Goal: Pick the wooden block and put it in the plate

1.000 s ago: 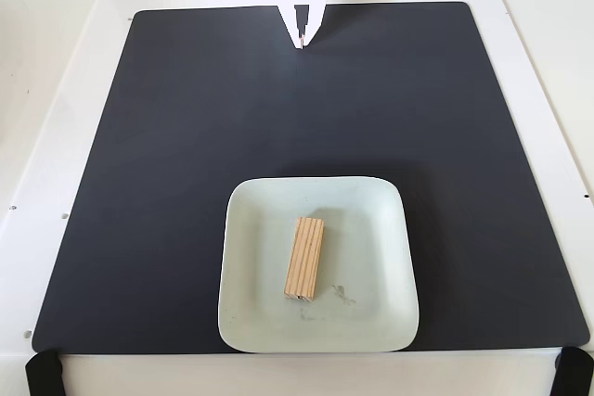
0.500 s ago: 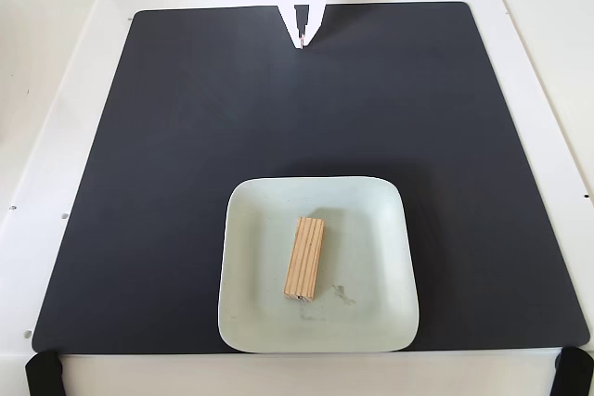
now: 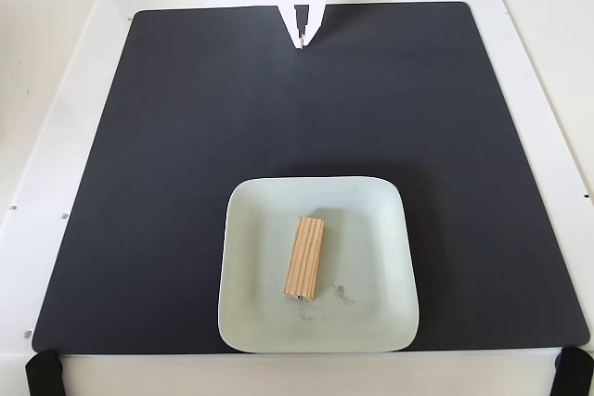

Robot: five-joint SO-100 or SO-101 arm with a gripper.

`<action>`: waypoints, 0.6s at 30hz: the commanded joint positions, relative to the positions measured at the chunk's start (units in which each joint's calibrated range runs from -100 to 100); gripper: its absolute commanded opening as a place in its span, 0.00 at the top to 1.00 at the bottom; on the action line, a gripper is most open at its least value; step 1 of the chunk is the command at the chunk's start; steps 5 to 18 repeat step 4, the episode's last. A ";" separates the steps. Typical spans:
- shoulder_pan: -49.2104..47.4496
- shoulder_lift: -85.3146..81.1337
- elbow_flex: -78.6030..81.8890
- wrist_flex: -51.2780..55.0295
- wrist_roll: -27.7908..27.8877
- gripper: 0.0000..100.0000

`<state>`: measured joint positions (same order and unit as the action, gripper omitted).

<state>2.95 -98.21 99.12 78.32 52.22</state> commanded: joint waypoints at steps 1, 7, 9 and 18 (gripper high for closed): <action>-0.15 0.33 0.43 0.47 -0.11 0.99; -0.15 0.33 0.43 0.47 -0.11 0.99; -0.15 0.33 0.43 0.47 -0.11 0.99; -0.15 0.33 0.43 0.47 -0.11 0.99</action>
